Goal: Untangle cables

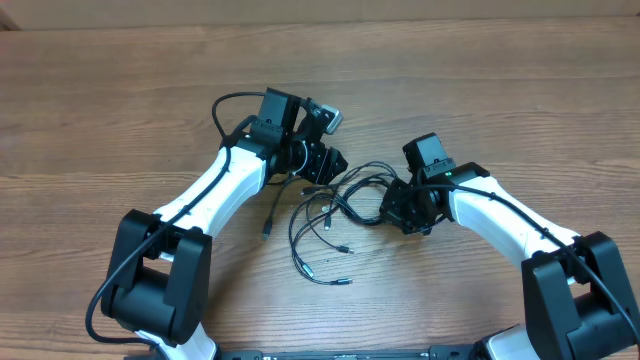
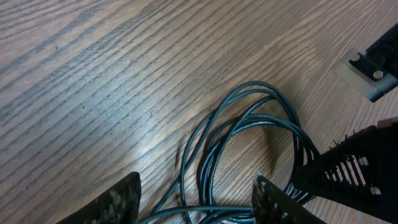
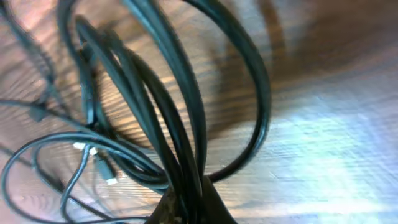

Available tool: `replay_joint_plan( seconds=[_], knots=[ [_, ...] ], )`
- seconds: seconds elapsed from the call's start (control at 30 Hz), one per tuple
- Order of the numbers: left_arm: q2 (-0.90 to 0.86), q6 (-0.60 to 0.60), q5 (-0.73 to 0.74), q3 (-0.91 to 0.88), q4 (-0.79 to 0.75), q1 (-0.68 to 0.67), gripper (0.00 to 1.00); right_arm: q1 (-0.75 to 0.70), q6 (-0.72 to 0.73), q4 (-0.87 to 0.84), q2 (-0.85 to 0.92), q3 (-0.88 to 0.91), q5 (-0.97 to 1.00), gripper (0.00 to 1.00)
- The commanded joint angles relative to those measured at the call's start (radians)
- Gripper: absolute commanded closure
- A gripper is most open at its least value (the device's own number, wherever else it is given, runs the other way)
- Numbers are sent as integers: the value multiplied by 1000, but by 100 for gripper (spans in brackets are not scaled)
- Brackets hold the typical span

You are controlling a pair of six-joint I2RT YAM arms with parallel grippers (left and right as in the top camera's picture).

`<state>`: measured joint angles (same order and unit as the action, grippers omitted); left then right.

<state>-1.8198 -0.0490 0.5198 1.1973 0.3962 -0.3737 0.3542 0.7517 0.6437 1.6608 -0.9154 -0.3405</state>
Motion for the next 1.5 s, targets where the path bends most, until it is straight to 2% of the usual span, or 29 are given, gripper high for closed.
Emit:
replay_joint_plan(
  seconds=[0.0, 0.07, 0.13, 0.23, 0.5, 0.6, 0.67, 0.73, 0.8, 0.83, 1.0, 1.13, 1.2, 1.3, 1.47],
  knots=[
    [-6, -34, -20, 9, 3, -8, 42, -1, -177, -74, 6, -6, -186, 96],
    [-6, -34, -72, 9, 8, -8, 41, -1, -290, -126, 6, -6, -362, 96],
    [-6, -34, -129, 9, 16, -7, 40, -1, -346, -146, 6, -6, -449, 96],
    [-6, -38, -181, 9, 24, -7, 37, -1, -367, -141, 6, -6, -447, 96],
    [-6, -107, -181, 9, 43, -7, 33, -1, -442, -137, 6, -6, -517, 96],
    [-6, -128, -194, 9, 49, -7, 32, -6, -352, -89, 6, -6, -364, 94],
    [-6, -128, -194, 9, 48, -7, 32, -8, -256, -29, 6, -6, -160, 82],
    [-6, -128, -194, 9, 48, -8, 31, -8, -198, 30, 6, -6, 2, 78],
    [-6, -128, -194, 9, 48, -7, 31, -8, -186, 64, 6, -6, 68, 64],
    [-6, -128, -194, 9, 48, -7, 31, -9, -187, 81, 6, -6, 95, 60],
    [-6, -127, -193, 9, 48, -7, 30, -46, -186, 179, 6, -53, 123, 59],
    [-6, -127, -194, 9, 47, -7, 30, -85, -187, 340, 6, -168, 123, 58],
    [-6, -127, -194, 9, 44, -7, 30, -87, -217, 391, 6, -226, 112, 53],
    [-6, -120, -186, 9, 44, -7, 30, -74, -228, 374, 6, -238, 89, 46],
    [-6, -92, -189, 9, 39, -7, 32, -23, -227, 296, 6, -204, 89, 45]
  ],
)
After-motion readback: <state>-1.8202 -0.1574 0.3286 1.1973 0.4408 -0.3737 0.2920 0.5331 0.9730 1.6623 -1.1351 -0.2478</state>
